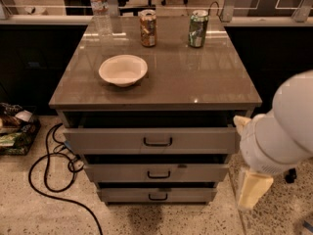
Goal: Open bottom drawer
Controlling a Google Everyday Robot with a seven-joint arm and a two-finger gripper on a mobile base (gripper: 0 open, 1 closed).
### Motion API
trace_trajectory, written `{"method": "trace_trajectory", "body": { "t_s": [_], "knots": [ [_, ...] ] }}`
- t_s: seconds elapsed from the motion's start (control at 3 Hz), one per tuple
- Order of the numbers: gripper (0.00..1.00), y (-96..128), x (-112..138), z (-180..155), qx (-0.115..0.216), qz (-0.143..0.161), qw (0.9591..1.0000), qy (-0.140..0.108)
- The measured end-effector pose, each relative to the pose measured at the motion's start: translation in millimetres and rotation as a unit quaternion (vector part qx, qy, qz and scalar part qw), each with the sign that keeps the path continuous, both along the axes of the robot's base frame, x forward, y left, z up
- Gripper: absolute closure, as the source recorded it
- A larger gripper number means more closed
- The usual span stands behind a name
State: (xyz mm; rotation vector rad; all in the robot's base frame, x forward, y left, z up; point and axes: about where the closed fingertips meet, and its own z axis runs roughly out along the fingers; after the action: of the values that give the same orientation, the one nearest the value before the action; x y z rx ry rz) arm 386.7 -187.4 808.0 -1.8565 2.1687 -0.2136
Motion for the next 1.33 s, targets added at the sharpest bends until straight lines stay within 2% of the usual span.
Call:
{"method": "trace_trajectory", "body": {
  "t_s": [0.33, 0.67, 1.0, 1.33],
  "knots": [
    [0.0, 5.5, -20.1, -56.9, 0.047, -0.003, 0.9989, 0.003],
    [0.0, 22.5, -15.8, -103.8, 0.091, -0.01, 0.9957, -0.013],
    [0.0, 22.5, -15.8, -103.8, 0.091, -0.01, 0.9957, -0.013],
    [0.0, 32.8, -10.9, -120.0, 0.088, -0.005, 0.9961, 0.001]
  ]
}}
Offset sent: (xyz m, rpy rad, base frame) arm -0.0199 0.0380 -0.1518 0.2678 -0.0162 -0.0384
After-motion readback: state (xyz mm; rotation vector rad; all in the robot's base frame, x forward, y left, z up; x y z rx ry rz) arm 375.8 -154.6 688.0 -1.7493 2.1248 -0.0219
